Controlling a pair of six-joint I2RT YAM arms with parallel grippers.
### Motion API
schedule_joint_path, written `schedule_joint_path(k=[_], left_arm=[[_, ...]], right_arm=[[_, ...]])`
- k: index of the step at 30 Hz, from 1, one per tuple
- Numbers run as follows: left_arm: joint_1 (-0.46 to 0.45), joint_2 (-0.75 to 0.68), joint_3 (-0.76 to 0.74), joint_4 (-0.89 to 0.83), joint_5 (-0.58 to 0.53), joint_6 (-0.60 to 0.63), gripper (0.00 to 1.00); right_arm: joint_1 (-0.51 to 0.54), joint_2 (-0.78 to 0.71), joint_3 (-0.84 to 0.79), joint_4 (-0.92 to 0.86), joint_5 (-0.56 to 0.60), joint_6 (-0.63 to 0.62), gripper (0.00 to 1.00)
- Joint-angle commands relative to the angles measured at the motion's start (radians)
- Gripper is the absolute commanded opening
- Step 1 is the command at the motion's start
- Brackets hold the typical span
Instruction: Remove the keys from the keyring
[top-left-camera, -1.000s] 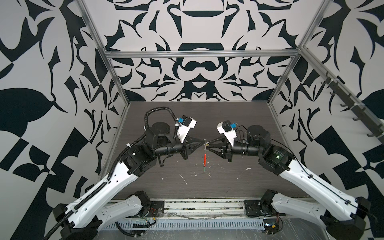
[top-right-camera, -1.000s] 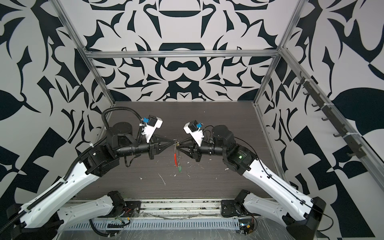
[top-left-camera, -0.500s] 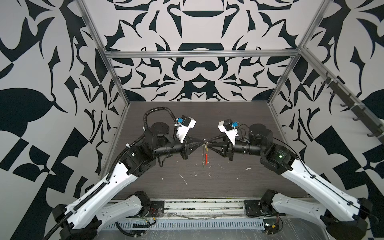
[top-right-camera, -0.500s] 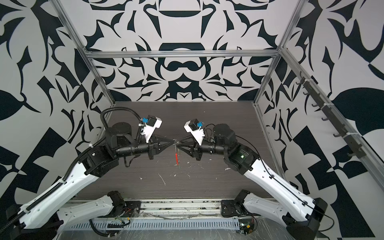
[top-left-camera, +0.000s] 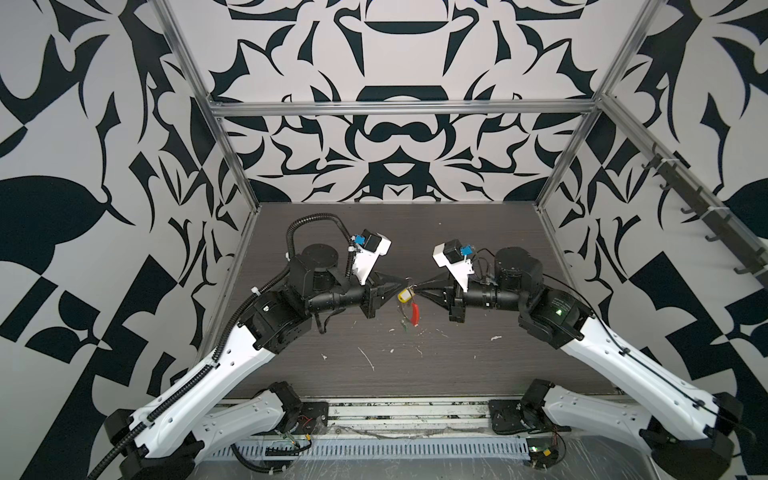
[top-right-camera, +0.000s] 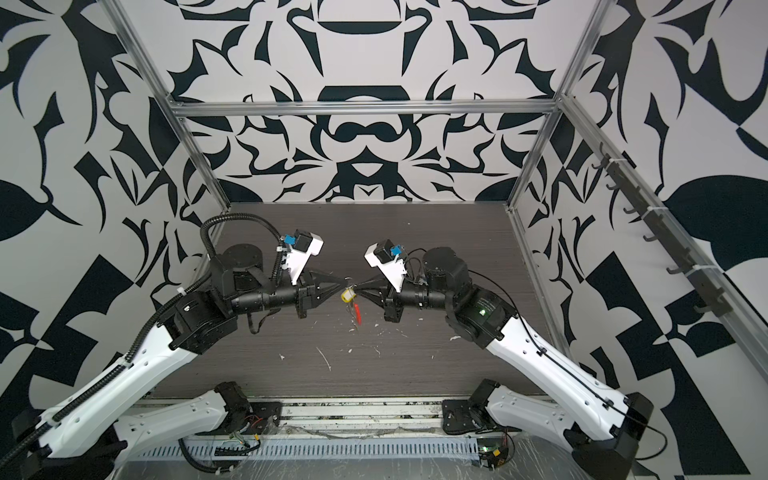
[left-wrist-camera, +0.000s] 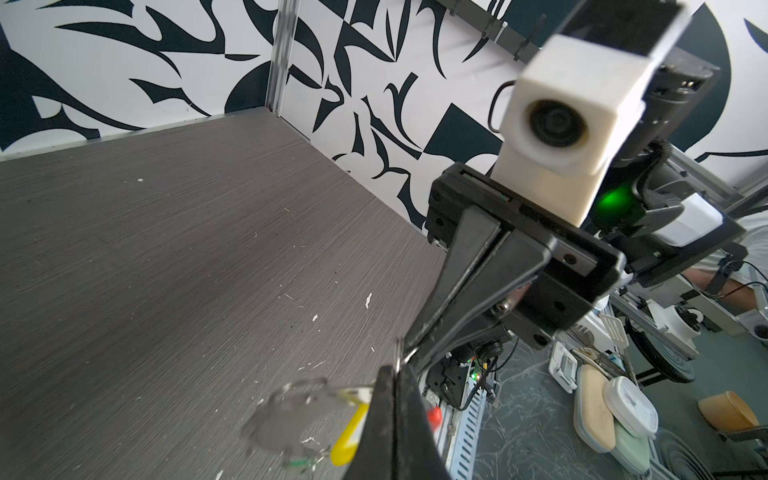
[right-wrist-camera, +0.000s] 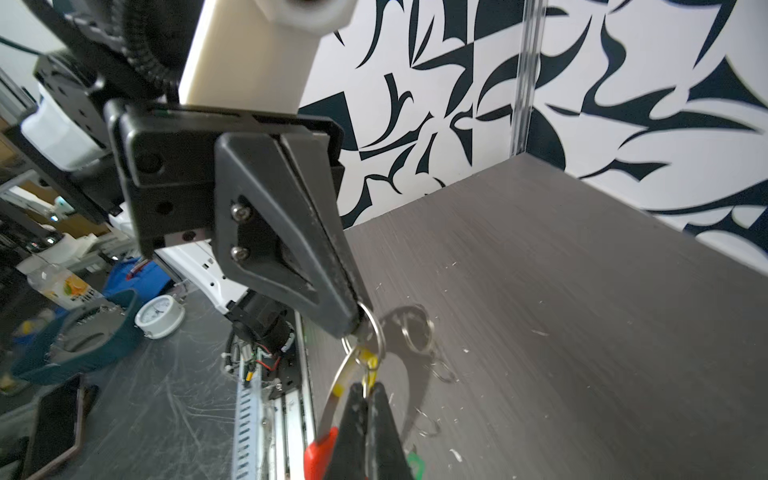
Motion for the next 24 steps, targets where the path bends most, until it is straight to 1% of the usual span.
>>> schedule_joint_path(k=[1, 3, 6, 8, 11, 13, 21, 24], left_arm=[[0.002, -0.018, -0.014, 0.042, -0.016, -0.017, 0.00], [0.002, -0.019, -0.014, 0.052, -0.040, -0.035, 0.00], [0.001, -0.024, -0.030, 0.090, -0.085, -0.072, 0.00], [0.002, -0.024, -0.039, 0.112, -0.110, -0.101, 0.00], [0.000, -0.029, -0.059, 0.152, -0.138, -0.144, 0.00], [0.000, -0.040, -0.087, 0.200, -0.152, -0.173, 0.00], [-0.001, -0.054, -0.133, 0.259, -0.165, -0.197, 0.00], [-0.001, -0.071, -0.145, 0.263, -0.192, -0.189, 0.00]], right_arm=[[0.007, -0.007, 0.039, 0.025, 0.005, -0.003, 0.00], [0.016, -0.008, 0.041, 0.027, 0.034, -0.004, 0.00], [0.055, -0.001, 0.044, 0.016, 0.130, -0.022, 0.00], [0.095, 0.006, 0.043, 0.014, 0.204, -0.039, 0.00], [0.186, 0.017, 0.034, 0.038, 0.349, -0.070, 0.00], [0.230, 0.021, 0.022, 0.074, 0.407, -0.080, 0.00], [0.304, 0.032, -0.051, 0.241, 0.519, -0.078, 0.00], [0.304, 0.026, -0.056, 0.237, 0.486, -0.088, 0.00]])
